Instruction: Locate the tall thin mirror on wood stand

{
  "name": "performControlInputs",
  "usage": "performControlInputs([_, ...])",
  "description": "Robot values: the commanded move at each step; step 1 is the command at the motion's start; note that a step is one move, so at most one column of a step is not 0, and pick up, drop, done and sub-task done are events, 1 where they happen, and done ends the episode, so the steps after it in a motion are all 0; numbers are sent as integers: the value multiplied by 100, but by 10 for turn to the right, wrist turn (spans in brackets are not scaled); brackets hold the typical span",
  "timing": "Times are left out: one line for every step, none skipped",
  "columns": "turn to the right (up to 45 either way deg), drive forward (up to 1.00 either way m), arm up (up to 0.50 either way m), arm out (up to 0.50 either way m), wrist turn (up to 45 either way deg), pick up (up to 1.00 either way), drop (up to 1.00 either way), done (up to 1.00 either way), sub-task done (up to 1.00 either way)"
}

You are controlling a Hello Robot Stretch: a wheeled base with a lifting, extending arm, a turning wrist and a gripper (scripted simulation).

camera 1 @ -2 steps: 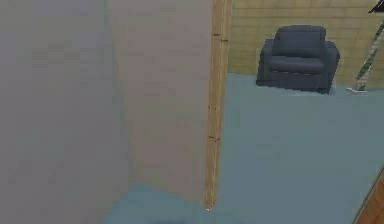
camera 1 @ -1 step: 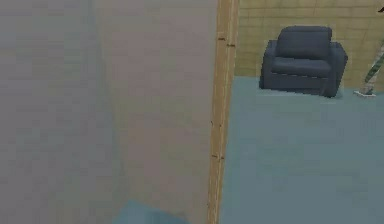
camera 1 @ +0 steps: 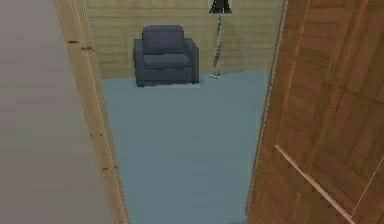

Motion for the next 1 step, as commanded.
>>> performControlInputs([0,100,0,0,0,0,0,0,0])
